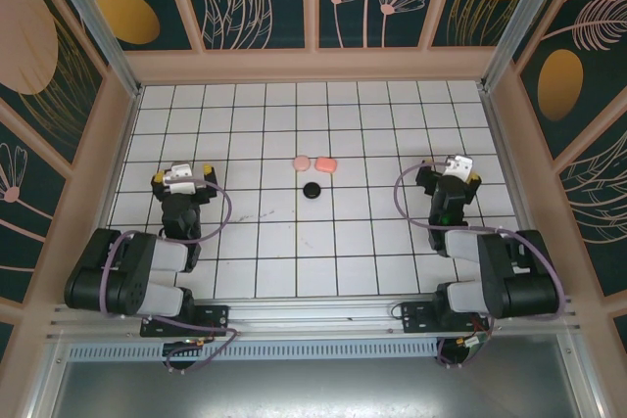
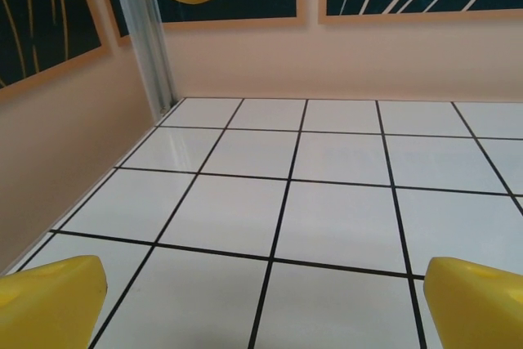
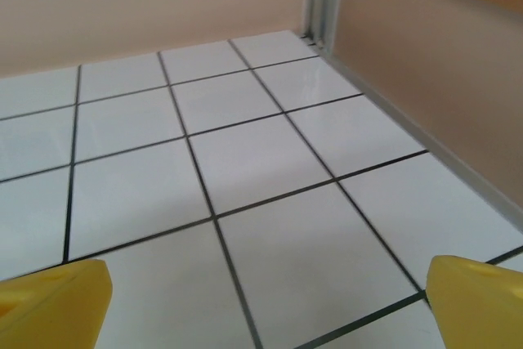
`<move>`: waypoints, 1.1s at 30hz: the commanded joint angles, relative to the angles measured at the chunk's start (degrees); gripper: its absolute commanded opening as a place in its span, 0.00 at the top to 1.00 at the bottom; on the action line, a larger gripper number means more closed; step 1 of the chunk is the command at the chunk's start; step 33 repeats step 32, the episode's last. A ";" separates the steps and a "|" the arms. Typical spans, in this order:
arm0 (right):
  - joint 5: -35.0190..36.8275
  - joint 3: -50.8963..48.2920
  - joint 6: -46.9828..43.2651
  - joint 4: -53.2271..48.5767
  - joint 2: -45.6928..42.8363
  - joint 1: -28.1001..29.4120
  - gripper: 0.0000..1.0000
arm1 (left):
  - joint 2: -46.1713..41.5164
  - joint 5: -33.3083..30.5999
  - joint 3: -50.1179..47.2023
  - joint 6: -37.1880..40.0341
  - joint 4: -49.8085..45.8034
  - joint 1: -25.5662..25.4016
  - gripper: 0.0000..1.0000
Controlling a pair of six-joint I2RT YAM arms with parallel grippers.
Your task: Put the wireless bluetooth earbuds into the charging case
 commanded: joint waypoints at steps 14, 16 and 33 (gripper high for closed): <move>-19.66 0.33 0.50 17.02 10.08 -7.45 0.01 | 5.54 13.45 6.47 -4.82 -0.97 6.87 0.01; -17.77 0.14 -0.13 17.44 10.13 -6.34 0.01 | 5.45 13.17 6.32 -4.72 -0.88 6.87 0.01; -21.32 0.61 0.15 16.39 10.02 -7.60 0.01 | 5.12 12.53 5.97 -4.81 -0.48 6.87 0.01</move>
